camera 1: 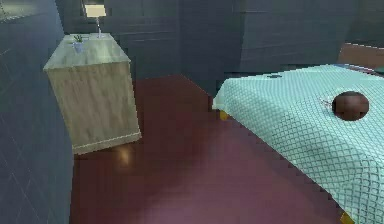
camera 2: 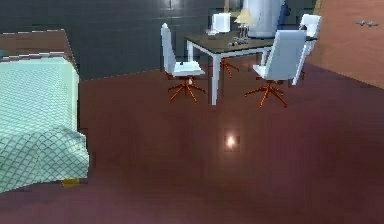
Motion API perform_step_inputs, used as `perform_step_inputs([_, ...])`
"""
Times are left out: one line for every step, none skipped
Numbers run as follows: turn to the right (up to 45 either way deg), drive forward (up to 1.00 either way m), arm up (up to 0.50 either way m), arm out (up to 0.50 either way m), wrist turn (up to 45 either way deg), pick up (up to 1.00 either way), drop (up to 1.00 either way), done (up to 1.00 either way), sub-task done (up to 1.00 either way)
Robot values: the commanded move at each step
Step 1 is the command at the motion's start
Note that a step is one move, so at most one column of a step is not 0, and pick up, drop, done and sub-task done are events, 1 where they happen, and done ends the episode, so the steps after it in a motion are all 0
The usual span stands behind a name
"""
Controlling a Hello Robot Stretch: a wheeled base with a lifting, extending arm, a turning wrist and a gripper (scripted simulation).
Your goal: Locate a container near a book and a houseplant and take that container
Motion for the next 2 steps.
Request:
perform_step_inputs([0.0, 1.00, 0.00, 0.00, 0.0, 0.00, 0.00, 0.00, 0.00])
perform_step_inputs([3.0, 0.00, 0.00, 0.00, 0.0, 0.00, 0.00, 0.00, 0.00])
